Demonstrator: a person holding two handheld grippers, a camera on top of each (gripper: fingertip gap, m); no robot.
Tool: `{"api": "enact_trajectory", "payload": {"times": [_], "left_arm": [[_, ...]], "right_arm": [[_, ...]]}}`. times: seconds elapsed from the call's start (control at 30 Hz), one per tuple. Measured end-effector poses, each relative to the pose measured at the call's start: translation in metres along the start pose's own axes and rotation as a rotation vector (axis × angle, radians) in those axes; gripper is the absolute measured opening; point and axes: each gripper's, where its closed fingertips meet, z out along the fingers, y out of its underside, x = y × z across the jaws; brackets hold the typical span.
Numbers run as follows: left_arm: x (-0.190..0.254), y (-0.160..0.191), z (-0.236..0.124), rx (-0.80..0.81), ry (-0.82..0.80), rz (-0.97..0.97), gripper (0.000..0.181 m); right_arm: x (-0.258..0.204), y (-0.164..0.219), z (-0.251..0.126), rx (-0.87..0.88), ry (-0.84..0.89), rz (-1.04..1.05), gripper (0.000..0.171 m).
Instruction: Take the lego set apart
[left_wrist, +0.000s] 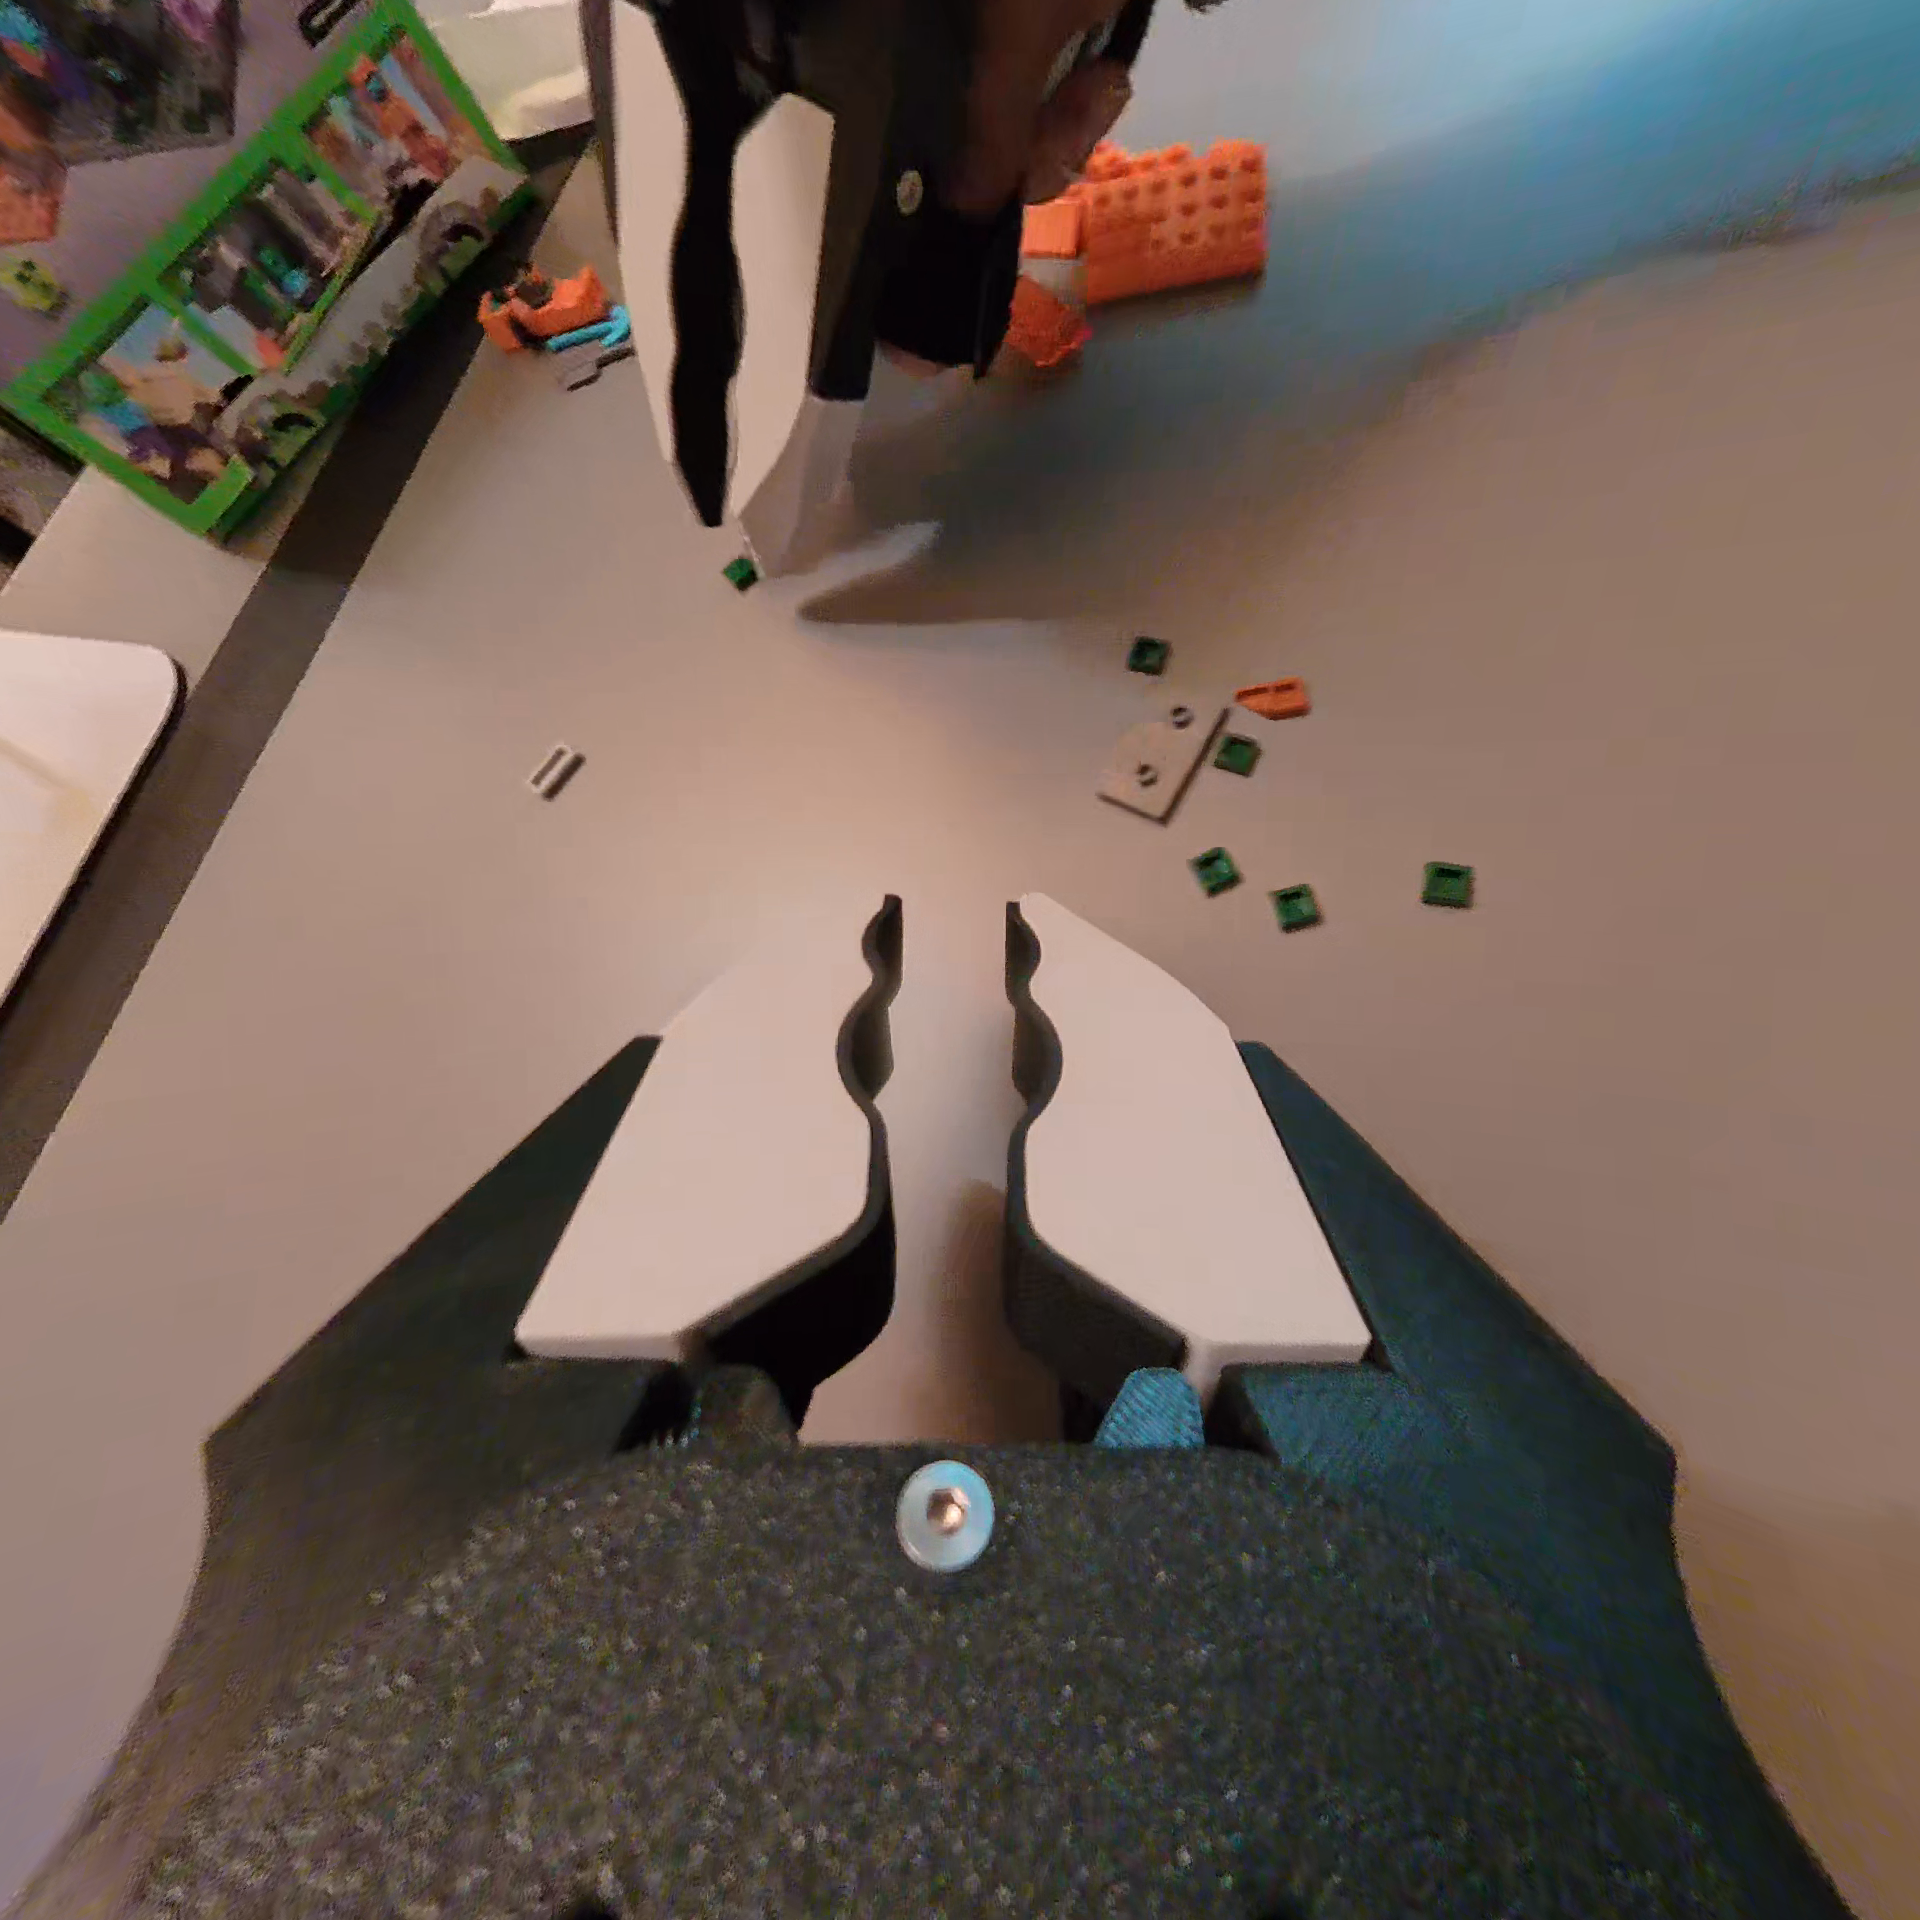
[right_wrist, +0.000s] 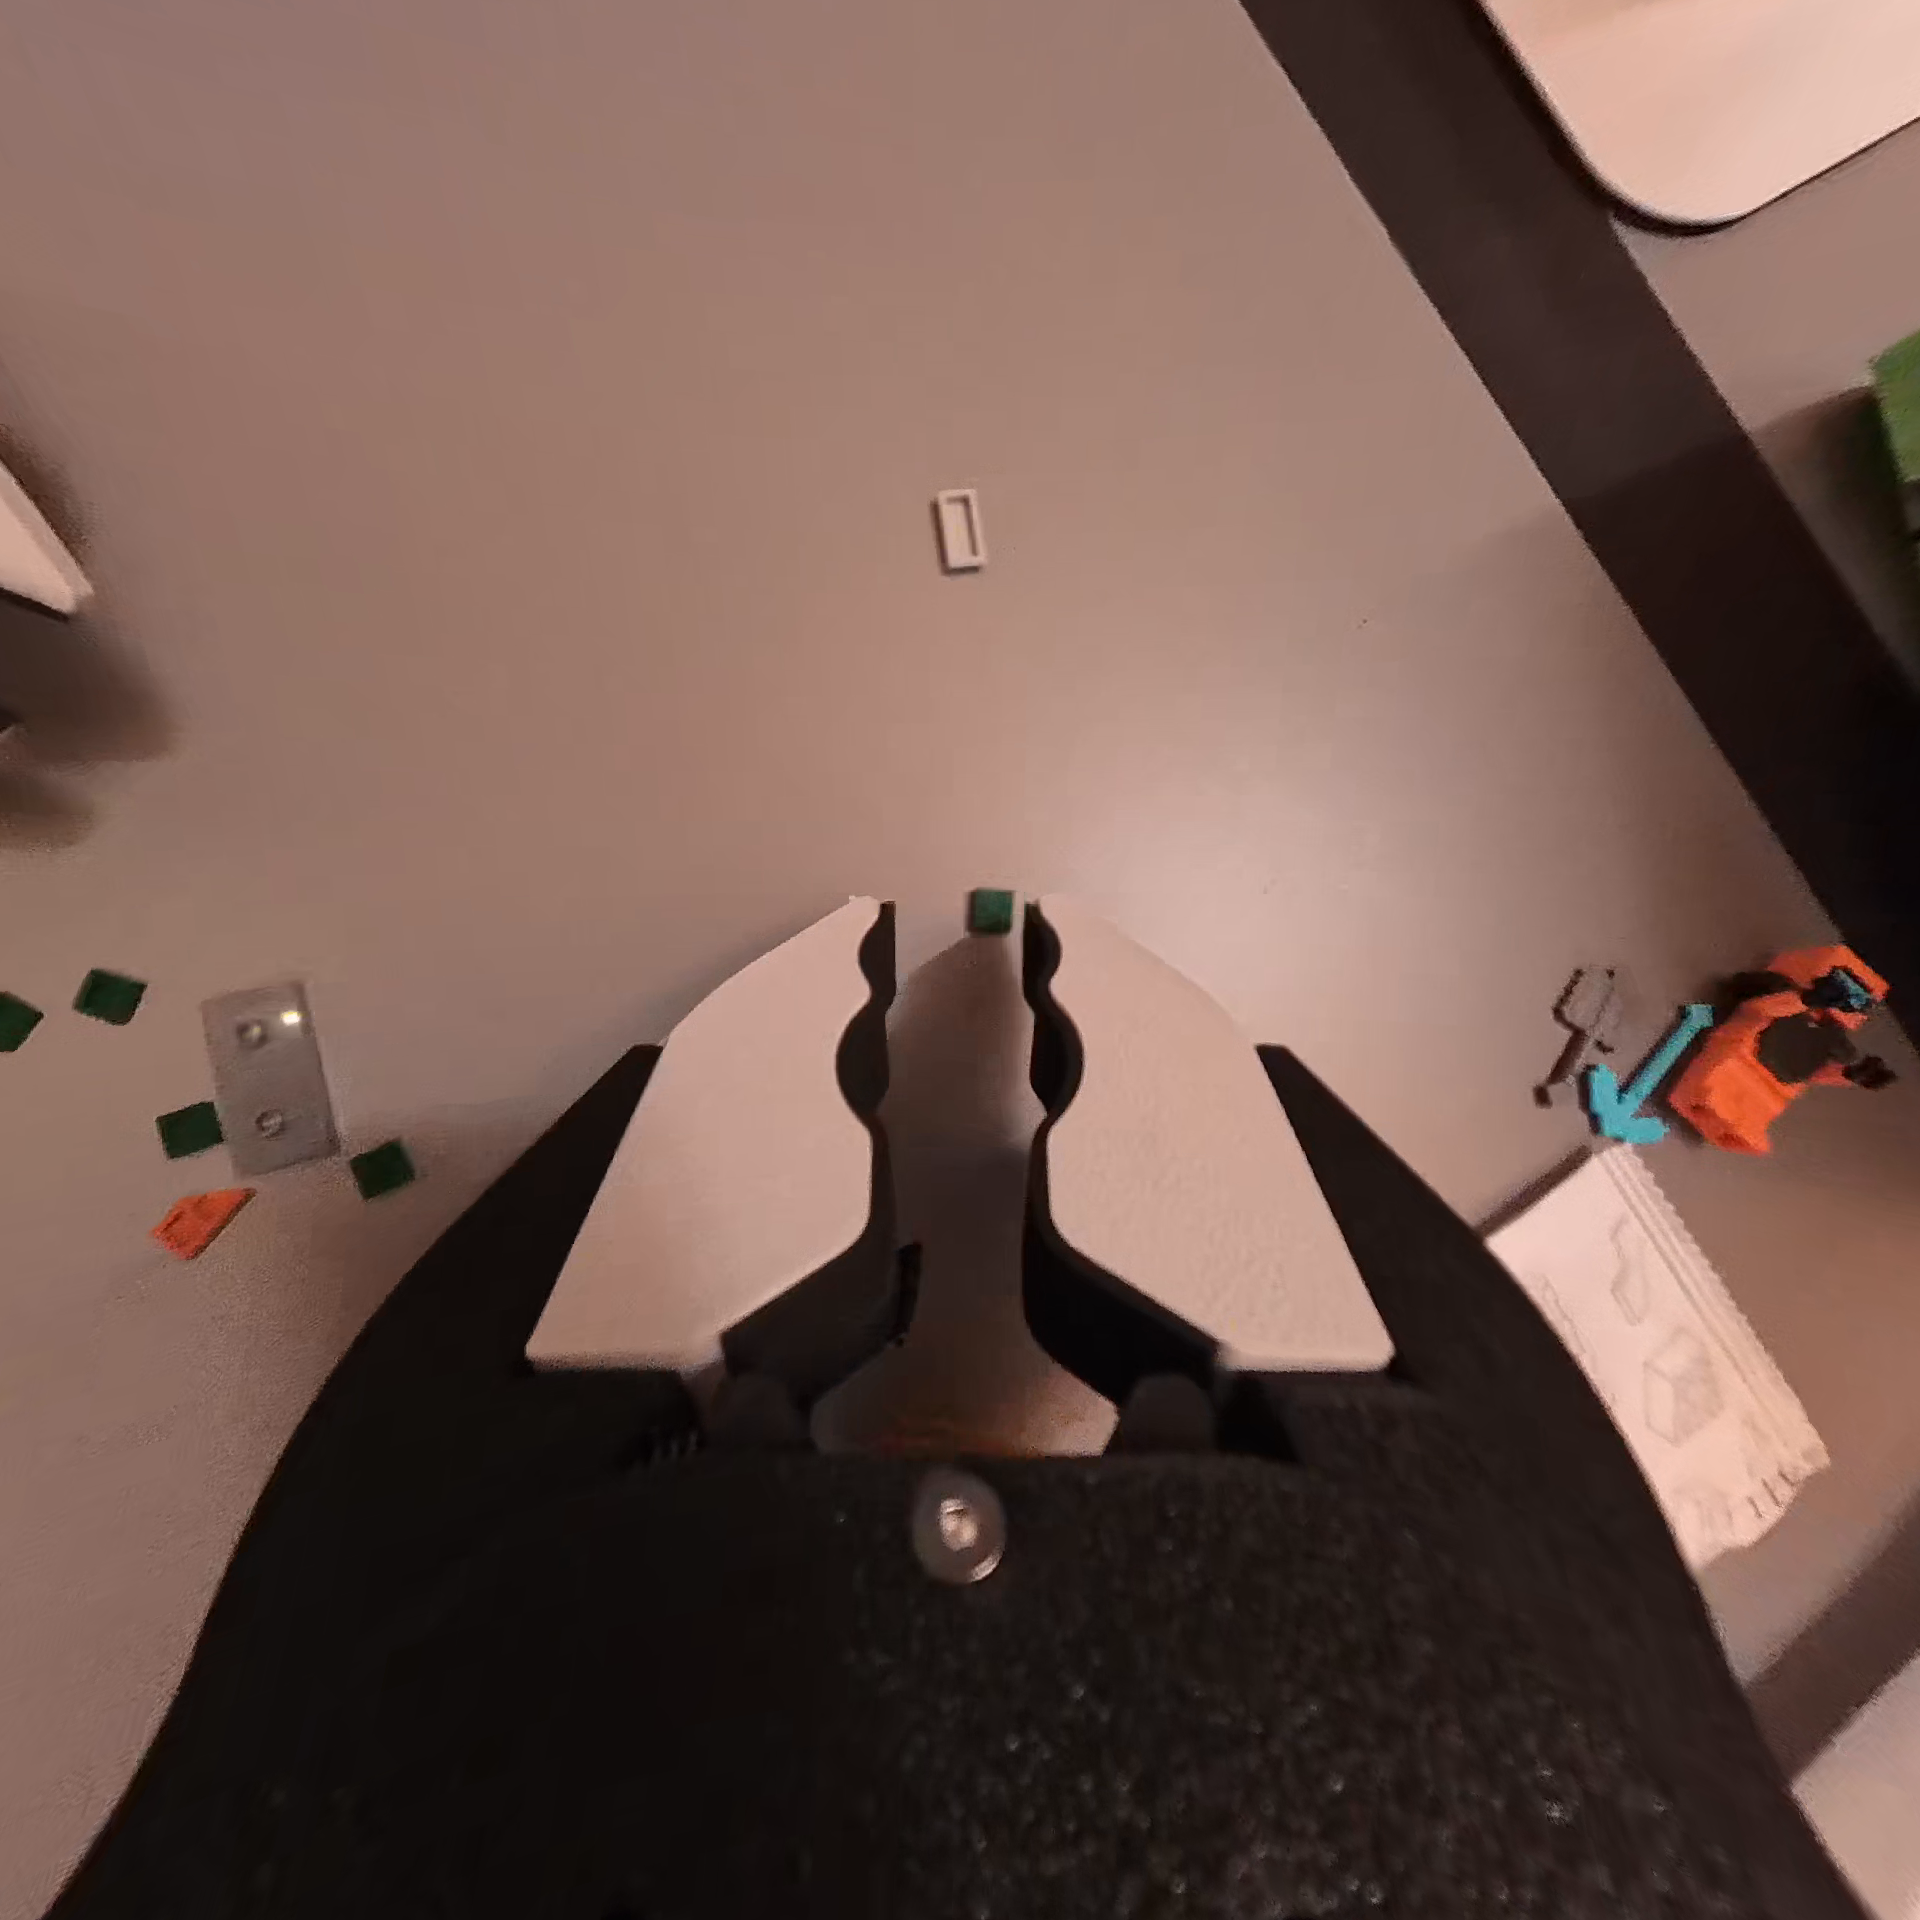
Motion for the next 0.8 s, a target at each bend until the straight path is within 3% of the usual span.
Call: {"api": "enact_trajectory", "payload": {"times": [0.17, 0.4, 0.57, 0.8], "left_arm": [[-0.035, 0.005, 0.004, -0.012, -0.03, -0.04, 0.022], [-0.086, -0.003, 0.035, -0.049, -0.033, -0.064, 0.027], [-0.108, 0.006, 0.064, -0.162, 0.054, -0.055, 0.032], [-0.109, 0.01, 0.087, -0.298, 0.229, 0.006, 0.03]], "right_arm": [[0.001, 0.006, 0.009, -0.059, -0.063, 0.032, 0.007], [-0.025, 0.003, 0.001, -0.024, -0.17, -0.038, 0.0], [-0.064, 0.004, -0.024, 0.023, -0.199, -0.148, 0.0], [-0.073, 0.015, -0.049, 0.103, -0.189, -0.121, 0.0]]}}
